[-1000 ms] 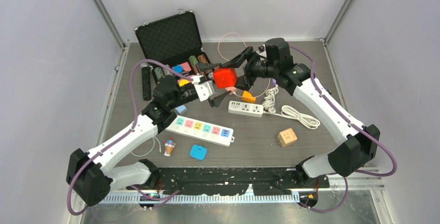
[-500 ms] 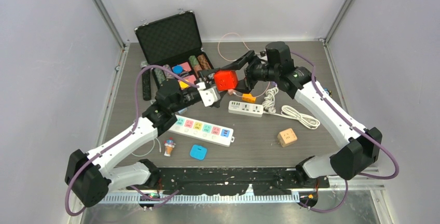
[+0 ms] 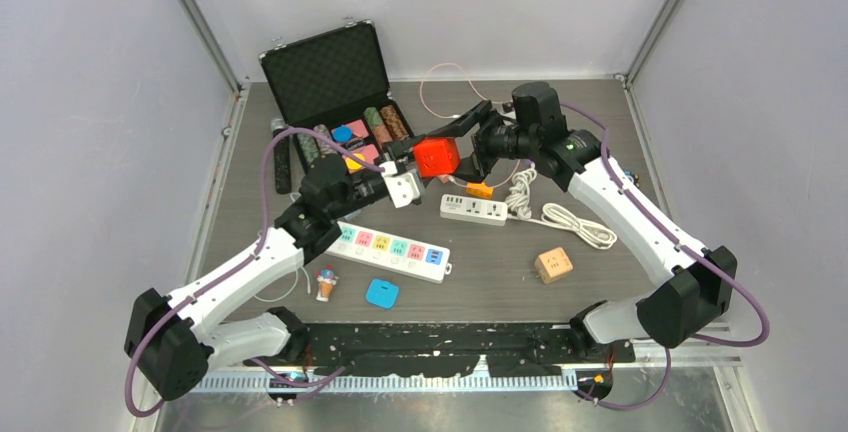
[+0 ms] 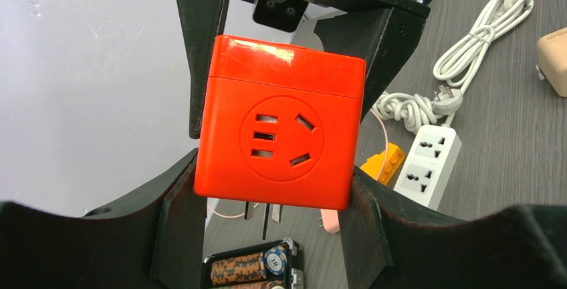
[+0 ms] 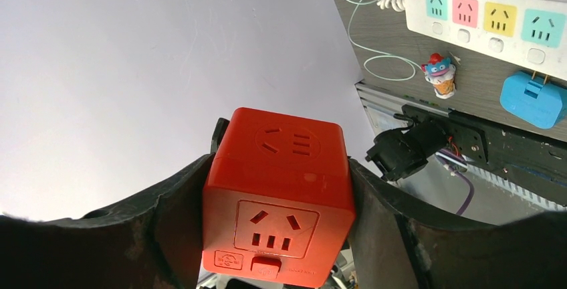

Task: Insert the plug

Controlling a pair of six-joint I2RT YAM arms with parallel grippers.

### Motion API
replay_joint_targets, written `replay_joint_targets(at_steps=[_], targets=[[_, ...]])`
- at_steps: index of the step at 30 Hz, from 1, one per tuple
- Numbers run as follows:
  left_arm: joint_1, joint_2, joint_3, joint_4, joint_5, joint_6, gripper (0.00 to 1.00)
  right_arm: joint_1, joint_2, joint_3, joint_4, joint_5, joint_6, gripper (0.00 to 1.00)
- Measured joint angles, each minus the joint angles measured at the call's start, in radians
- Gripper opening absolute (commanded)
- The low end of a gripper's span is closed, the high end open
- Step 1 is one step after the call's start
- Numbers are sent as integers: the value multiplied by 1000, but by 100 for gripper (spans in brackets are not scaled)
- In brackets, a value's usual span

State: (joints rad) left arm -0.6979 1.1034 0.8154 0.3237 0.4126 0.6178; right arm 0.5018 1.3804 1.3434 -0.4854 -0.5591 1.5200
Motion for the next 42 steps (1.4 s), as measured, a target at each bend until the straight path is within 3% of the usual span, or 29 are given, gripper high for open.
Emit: replay_joint_targets(at_steps=[6,10,15,26,31,38,42], targets=[[-1,2,11,-31,2,-12,0,-2,-9,-17,3,5,-9,71],[-7,19,37,-67,15,-49,0,-12,-47,-68,32,8,-11,86],[-6,19,38,-68,15,-140,0,-21,-80,-117,124,19,-48,93],[-6,19,35,-65,21,-193,0,-86,-110,-147,191,20,-105,97],[2,19,35,-67,53,-264,0,-122,-113,-140,213,-47,-320,98],[35,19,35,-65,150,-410,0,-135,-115,-75,138,-169,-783,98],[46,18,35,-50,212,-518,0,-135,-150,-77,134,-208,-930,98]])
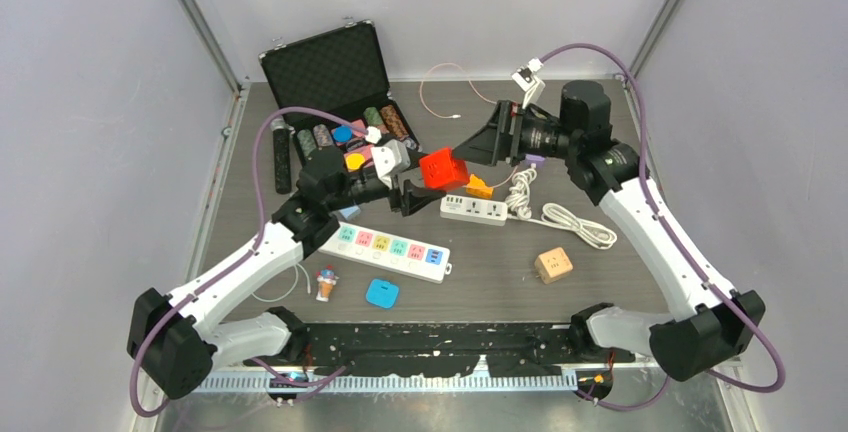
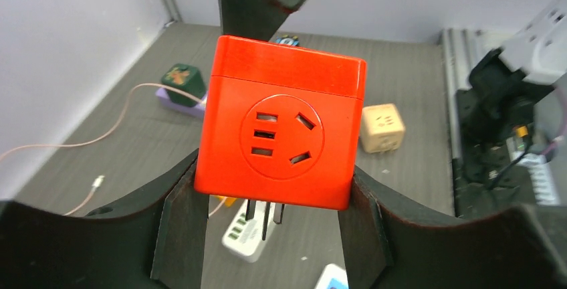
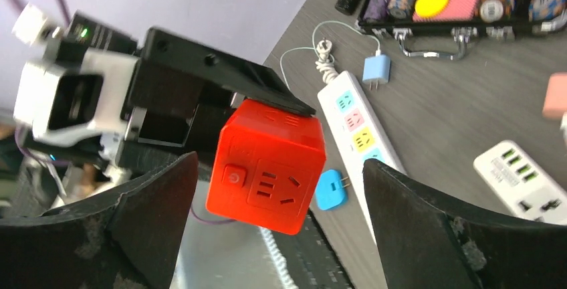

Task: Insert the plug

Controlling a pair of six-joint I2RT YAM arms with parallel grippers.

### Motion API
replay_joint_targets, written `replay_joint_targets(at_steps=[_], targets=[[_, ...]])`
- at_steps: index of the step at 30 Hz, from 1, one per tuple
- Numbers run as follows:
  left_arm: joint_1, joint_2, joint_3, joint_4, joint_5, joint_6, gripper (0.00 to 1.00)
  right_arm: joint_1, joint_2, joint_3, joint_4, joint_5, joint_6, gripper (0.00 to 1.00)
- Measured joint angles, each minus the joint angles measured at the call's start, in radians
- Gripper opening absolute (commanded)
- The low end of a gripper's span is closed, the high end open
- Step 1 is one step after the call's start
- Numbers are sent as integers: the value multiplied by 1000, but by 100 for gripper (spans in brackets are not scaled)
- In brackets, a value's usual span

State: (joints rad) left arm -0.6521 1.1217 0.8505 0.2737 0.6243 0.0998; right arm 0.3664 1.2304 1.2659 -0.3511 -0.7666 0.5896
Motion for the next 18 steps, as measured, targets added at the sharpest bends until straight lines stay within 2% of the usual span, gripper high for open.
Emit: replay_joint_targets(at_steps=[9,18], targets=[[16,-35,0,110,90,-278,0,14,-105,0,91,-152,-252,98],[21,-42,18,238,191,-505,0,130,-47,116,80,-232,-465,96]])
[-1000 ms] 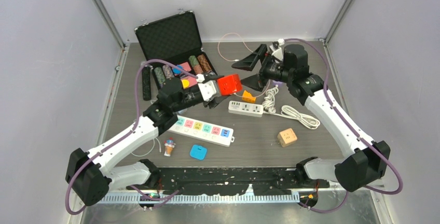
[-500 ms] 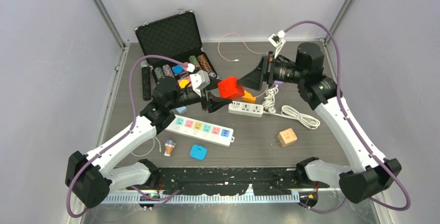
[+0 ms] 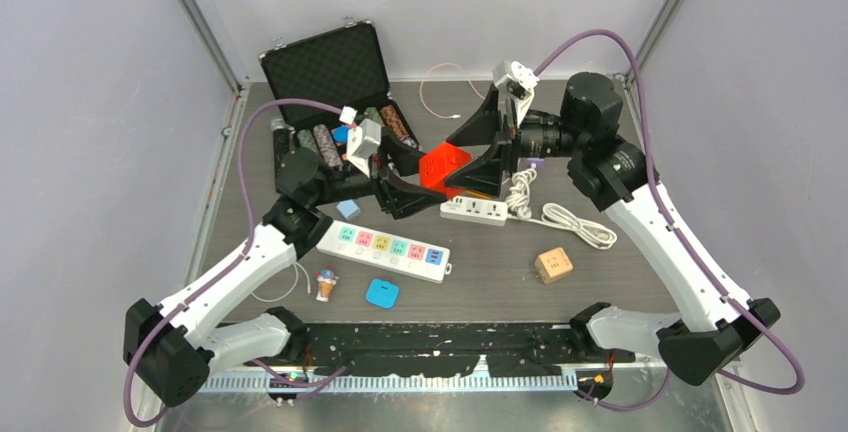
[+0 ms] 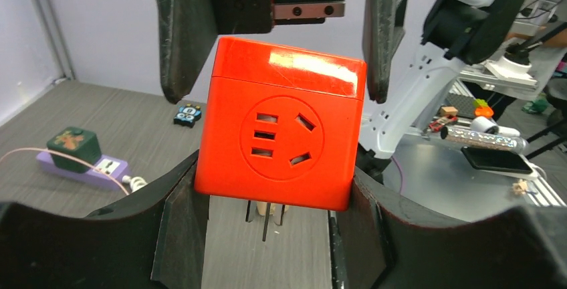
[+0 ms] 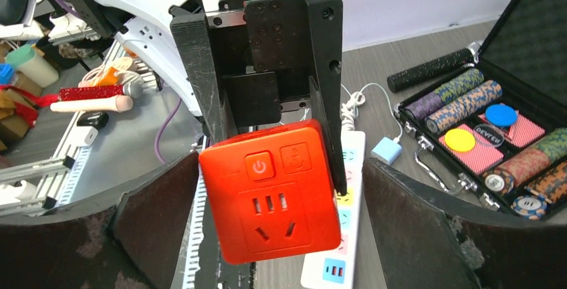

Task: Insert the plug

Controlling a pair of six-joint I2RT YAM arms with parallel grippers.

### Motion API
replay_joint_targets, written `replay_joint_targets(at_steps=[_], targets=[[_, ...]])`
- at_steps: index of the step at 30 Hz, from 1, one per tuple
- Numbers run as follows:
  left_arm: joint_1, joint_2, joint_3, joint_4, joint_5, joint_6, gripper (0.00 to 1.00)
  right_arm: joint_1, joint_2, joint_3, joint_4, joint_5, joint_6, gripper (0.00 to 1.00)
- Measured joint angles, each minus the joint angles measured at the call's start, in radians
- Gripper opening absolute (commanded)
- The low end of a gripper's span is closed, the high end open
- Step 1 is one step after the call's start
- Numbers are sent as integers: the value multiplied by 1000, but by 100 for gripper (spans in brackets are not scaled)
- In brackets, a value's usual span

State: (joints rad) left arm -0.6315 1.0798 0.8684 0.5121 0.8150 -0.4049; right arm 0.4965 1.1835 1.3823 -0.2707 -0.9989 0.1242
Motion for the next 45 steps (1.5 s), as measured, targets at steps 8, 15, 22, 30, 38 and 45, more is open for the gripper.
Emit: replay_joint_targets(at_steps=[8,15,22,30,38,45], targets=[[0,0,47,4,35,-64,0,19,16,82,-116,-16,-126,95],[0,5,56,0,45,-88,0,39,17,101,-225,-2,-229,74],[6,14,65,-15,50,-90,4,45,30,101,-226,5,-238,42],[12,18,78,-19,27,-57,100,45,34,97,-167,21,-174,5],[26,-140,-65,-151,-291,130,100,50,-10,19,-172,323,-34,5],[43,-247,-152,-413,-655,209,100,86,-6,-81,-227,866,172,5]])
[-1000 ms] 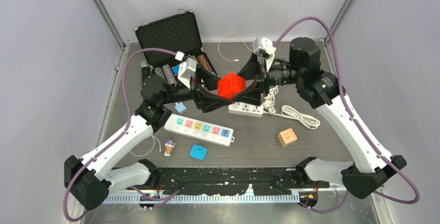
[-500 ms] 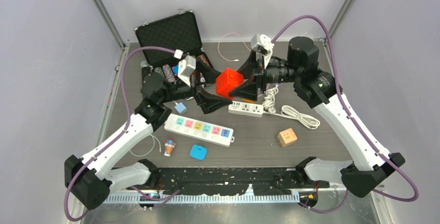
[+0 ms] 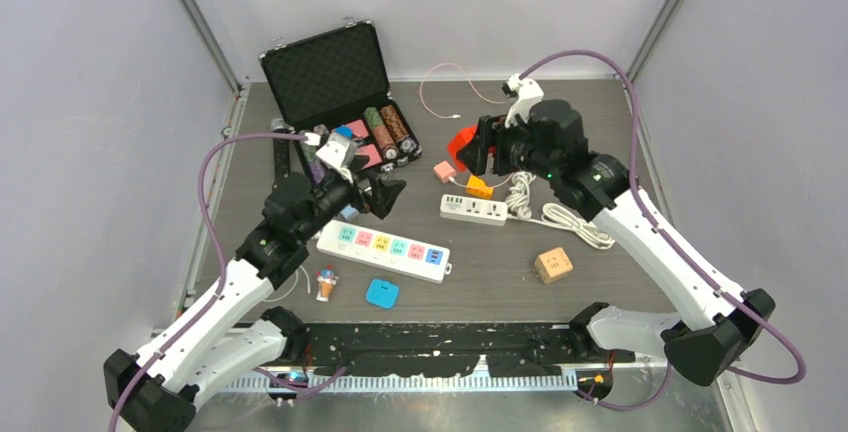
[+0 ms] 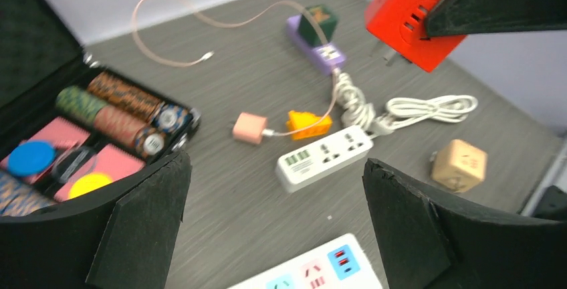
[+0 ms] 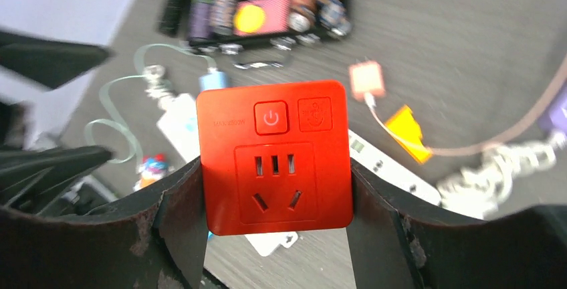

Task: Insert the plug

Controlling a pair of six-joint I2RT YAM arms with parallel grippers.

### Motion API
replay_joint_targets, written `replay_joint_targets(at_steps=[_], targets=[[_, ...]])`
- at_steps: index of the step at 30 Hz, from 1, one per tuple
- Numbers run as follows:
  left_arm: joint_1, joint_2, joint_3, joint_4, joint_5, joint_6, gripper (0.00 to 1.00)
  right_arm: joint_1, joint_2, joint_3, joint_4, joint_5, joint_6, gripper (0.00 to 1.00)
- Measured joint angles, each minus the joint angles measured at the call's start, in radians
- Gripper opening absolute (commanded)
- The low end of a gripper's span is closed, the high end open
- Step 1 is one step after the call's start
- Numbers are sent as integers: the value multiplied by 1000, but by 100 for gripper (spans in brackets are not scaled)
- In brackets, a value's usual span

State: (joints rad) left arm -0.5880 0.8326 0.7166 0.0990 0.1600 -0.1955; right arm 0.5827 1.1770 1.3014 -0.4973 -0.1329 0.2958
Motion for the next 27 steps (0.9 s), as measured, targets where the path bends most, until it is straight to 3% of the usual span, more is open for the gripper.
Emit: replay_joint_targets(at_steps=[6,10,16,27], targets=[[1,-4,1,-129,-103,22,100,69,77,-130,-29,309,157,5],[1,-10,1,-168,-119,21,100,117,161,-197,-32,431,243,5],[1,-50,-39,-157,-84,17,100,158,247,-285,31,523,321,5],[1,-70,-73,-154,-50,12,100,162,357,-299,100,613,386,5]])
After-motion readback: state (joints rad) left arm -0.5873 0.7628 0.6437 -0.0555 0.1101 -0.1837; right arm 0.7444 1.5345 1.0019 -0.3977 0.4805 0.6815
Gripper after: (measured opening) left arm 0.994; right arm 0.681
